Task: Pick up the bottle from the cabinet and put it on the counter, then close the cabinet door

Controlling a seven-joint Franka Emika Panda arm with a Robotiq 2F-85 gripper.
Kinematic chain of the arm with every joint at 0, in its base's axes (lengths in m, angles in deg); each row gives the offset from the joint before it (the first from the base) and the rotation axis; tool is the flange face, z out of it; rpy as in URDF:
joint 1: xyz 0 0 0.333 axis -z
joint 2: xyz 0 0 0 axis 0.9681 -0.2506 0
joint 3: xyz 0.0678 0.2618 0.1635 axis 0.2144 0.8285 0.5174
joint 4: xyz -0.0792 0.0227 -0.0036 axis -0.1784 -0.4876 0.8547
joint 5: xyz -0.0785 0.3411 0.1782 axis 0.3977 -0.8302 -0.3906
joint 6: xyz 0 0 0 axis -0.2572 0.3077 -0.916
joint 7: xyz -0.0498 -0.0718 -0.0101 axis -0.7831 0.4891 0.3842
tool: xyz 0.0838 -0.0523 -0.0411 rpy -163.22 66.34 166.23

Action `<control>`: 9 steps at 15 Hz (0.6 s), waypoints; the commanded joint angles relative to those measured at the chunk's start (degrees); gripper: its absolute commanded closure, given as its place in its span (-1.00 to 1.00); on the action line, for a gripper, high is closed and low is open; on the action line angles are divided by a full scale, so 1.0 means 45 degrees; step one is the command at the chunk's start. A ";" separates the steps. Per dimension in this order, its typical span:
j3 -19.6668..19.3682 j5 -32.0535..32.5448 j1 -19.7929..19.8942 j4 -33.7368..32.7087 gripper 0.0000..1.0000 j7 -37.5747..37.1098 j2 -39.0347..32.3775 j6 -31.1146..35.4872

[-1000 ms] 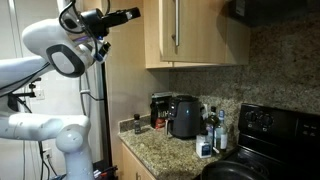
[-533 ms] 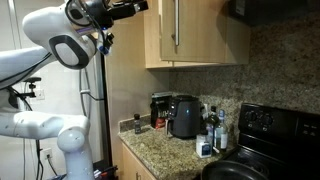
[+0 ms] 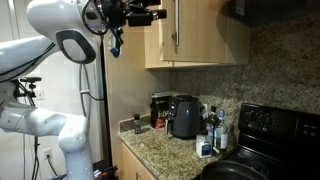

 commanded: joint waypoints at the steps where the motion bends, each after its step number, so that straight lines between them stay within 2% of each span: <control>1: 0.0042 -0.0340 0.0008 -0.0148 -1.00 0.0204 -0.0178 -0.0052; 3: 0.0057 -0.0525 -0.0109 -0.0751 -1.00 -0.0158 -0.0891 -0.0912; 5: -0.0132 -0.0987 -0.0865 -0.1680 -1.00 -0.0547 -0.1522 -0.2202; 9: -0.0329 -0.1779 -0.1730 -0.3002 -1.00 -0.0751 -0.2281 -0.3713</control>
